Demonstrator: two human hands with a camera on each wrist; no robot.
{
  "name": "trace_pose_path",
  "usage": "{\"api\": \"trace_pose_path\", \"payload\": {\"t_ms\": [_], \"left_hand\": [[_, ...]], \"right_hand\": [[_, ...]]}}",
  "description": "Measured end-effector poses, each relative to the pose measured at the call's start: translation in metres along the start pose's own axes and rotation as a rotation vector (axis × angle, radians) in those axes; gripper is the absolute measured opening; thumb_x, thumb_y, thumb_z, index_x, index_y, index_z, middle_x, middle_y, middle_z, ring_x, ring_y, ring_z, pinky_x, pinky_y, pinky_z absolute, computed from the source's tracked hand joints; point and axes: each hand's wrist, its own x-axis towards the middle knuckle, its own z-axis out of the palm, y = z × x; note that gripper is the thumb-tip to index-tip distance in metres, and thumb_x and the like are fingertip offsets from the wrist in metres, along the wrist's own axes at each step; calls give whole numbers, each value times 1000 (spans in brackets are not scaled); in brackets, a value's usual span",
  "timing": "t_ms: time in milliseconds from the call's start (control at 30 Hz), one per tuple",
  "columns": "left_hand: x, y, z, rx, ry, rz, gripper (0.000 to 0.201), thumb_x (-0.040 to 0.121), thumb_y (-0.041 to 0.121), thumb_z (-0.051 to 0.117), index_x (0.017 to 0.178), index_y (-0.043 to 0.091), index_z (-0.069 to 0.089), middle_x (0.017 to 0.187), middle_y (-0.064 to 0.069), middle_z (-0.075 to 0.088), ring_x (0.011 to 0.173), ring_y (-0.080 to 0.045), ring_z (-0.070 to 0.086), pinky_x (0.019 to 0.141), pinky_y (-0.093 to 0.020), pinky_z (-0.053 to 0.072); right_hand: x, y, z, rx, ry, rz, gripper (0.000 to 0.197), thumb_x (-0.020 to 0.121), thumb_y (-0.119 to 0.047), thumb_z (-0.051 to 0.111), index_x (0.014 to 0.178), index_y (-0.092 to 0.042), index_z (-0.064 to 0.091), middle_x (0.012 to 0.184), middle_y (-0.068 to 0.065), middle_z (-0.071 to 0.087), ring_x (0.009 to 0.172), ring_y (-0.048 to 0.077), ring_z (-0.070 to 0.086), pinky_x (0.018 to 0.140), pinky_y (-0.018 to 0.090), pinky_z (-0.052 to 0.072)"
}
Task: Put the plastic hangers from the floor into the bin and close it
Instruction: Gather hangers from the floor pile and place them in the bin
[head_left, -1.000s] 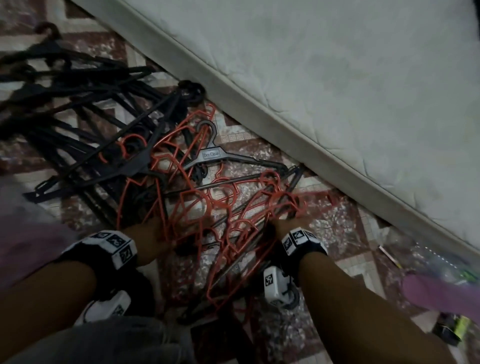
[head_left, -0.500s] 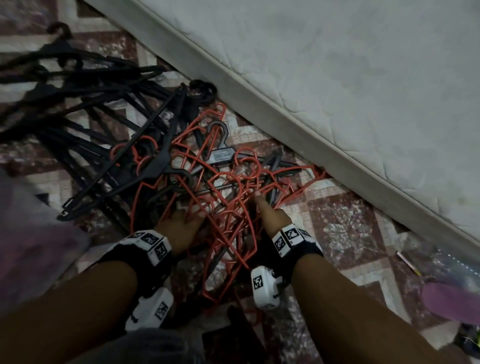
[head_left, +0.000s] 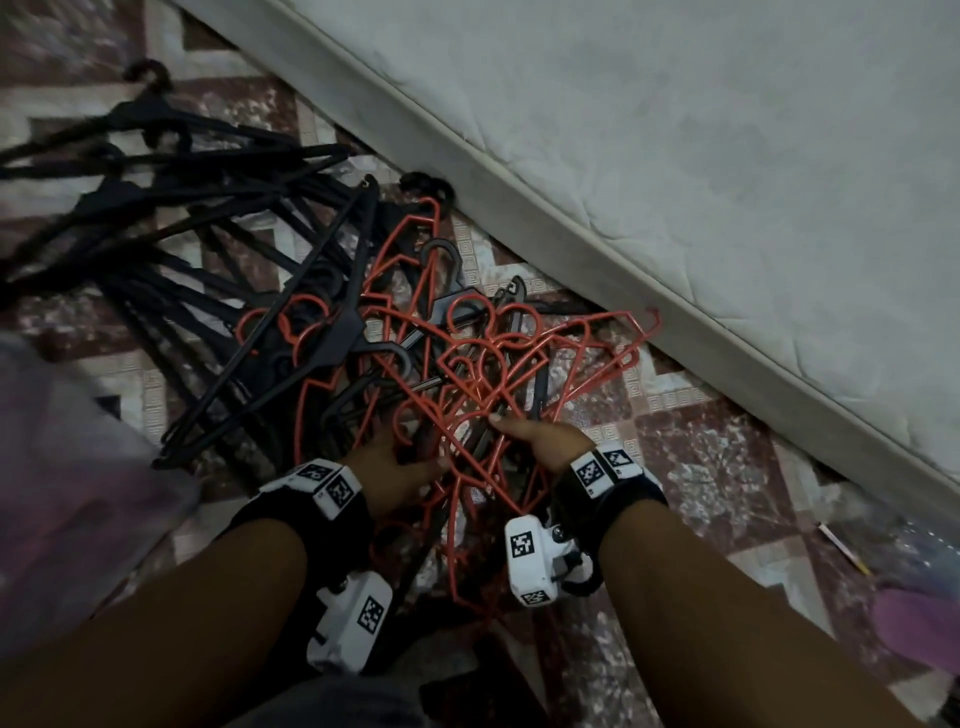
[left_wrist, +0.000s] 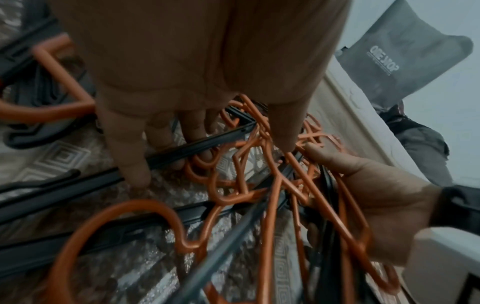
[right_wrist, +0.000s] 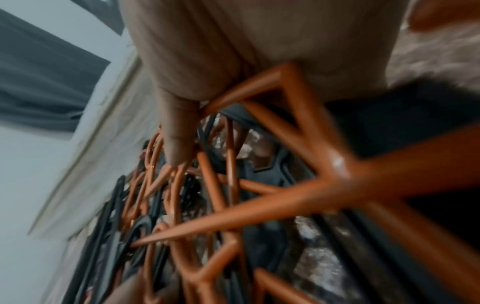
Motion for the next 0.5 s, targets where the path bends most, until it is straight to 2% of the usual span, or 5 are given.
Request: {"api": "trace_pose_path", "payload": {"t_ms": [133,233,333,400,500], "left_hand": [[-5,6,-3,-54,74,-30,77,84,43,72,146,18,34,134,-11,55,104,-24,59,61,-9,41],[-6,7,0,-164,93,-21,72,88,23,71,145,6,32,135,-19,52,84,-16,59,40,-3,36],[-5,8,-1,-289,108,2,64,89,25,70,141,7,37,128,-19,58,78,-13,62,57,-11,50],[-7,10,-2,-331,84,-6,58,90,27,68,137,7,41,114,-15,63,84,-21,65,77,-29,57],[-14,21,-2,-382,-8,-43,49,93,27,64,133,3,45,94,-8,64,76,-22,67,73,-31,59]], "right_hand": [[-3,-13,6,-141,83,-111,69,51,-76,75,91,-19,75,79,-1,75,74,20,72,66,29,56],[-6,-19,3,-203,43,-157,61,60,-74,72,89,-21,72,86,2,74,78,23,71,72,33,57],[-8,-21,-3,-245,25,-203,57,68,-68,72,89,-16,70,79,-3,75,69,17,71,60,23,51],[-11,-19,-7,-226,32,-239,45,70,-60,76,82,-17,72,62,-10,72,52,6,67,44,13,44],[-21,-14,-21,-188,101,-294,36,69,-50,82,67,-15,71,57,-7,70,54,9,68,47,15,46]]}}
